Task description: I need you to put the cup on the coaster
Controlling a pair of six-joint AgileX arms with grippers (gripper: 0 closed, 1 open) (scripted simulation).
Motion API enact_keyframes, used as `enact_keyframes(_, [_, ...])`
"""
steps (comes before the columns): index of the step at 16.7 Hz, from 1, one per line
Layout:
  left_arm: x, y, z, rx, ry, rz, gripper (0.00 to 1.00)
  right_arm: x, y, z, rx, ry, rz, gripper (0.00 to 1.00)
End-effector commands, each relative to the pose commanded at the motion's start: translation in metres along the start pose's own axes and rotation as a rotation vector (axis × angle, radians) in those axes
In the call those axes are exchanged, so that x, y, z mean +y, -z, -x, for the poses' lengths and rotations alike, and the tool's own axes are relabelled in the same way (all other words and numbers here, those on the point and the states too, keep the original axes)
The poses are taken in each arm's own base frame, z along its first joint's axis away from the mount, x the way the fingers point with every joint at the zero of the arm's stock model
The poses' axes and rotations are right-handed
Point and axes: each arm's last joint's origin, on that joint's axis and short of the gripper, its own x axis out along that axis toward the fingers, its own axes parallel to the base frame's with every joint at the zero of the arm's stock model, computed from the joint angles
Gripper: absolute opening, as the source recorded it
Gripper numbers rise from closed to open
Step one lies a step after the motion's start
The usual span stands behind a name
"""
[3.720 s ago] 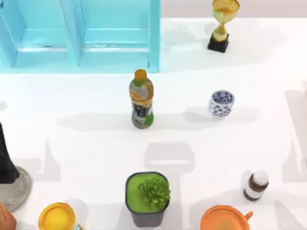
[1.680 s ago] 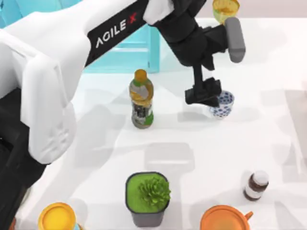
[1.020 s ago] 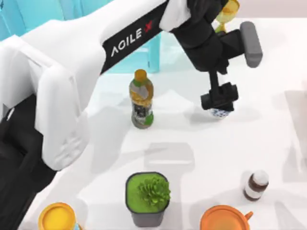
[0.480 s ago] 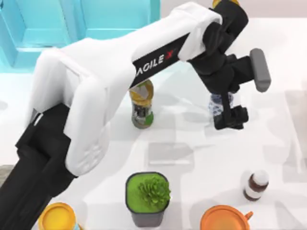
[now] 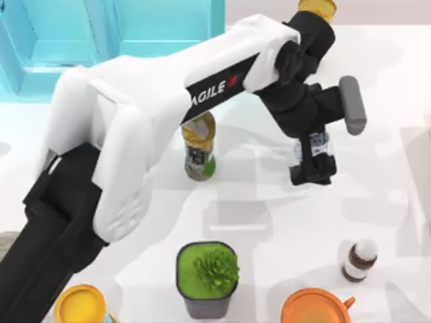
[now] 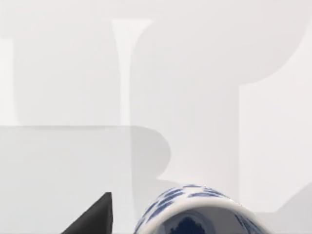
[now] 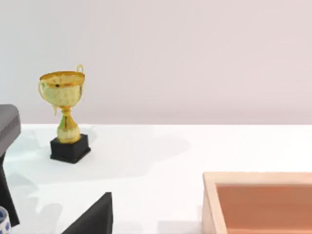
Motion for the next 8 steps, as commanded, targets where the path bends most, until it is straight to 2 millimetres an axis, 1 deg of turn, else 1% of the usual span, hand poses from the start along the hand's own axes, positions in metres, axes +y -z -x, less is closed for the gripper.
enact_keyframes(8, [0.0, 0.0, 0.0, 0.0, 0.0, 0.0, 0.32, 0.0, 0.0, 0.0, 0.0, 0.0, 0.0, 1.0])
